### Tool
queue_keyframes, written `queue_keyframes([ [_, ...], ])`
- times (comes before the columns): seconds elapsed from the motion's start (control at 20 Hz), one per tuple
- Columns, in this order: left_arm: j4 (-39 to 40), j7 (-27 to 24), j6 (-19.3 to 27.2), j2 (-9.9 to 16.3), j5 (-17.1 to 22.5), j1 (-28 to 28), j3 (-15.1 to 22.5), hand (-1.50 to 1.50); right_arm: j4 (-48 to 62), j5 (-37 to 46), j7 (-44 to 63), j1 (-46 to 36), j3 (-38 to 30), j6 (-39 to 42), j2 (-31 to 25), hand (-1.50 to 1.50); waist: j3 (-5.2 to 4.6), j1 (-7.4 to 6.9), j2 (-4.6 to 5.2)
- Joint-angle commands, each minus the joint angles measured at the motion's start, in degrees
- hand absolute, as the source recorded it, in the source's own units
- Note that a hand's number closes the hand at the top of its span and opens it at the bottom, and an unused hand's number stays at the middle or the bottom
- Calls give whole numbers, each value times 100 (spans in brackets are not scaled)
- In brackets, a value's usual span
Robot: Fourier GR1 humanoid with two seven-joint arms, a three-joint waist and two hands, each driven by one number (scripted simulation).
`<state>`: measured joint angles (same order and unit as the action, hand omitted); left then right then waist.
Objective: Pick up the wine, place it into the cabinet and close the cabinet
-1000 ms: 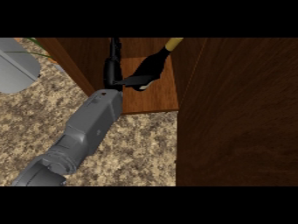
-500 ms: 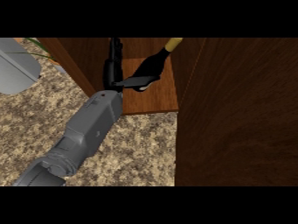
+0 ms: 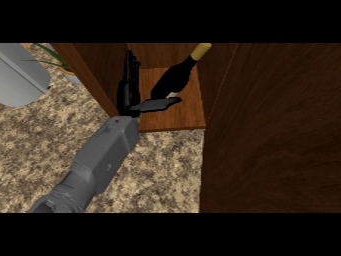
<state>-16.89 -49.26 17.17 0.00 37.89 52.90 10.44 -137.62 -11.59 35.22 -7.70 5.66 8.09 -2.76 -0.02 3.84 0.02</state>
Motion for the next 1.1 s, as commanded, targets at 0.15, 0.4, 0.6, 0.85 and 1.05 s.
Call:
queue_keyframes([
  [0.15, -1729, 360, 982, 0, 849, -1091, 1573, -150, -686, 92, 265, 298, 100, -154, -8, -150, -1, -167, -38],
  [0.4, -2998, 635, 1919, 0, 793, -1595, 2300, -150, -760, 127, 114, 580, 40, -82, -7, -150, 2, -319, -31],
  [0.6, -4024, 512, 2179, 0, 414, -2450, 2736, -150, -899, -170, 387, 416, -329, -210, -180, -150, 4, -428, -59],
  [0.85, -5275, 612, 2732, 44, 143, -3276, 3167, -150, -527, -313, -138, 543, -668, 79, -306, -150, 6, -419, -35],
  [1.05, -6262, 1017, 3066, 360, -169, -3768, 3434, -150, -594, 76, -256, 835, -58, 10, 21, -150, 5, -419, -36],
])
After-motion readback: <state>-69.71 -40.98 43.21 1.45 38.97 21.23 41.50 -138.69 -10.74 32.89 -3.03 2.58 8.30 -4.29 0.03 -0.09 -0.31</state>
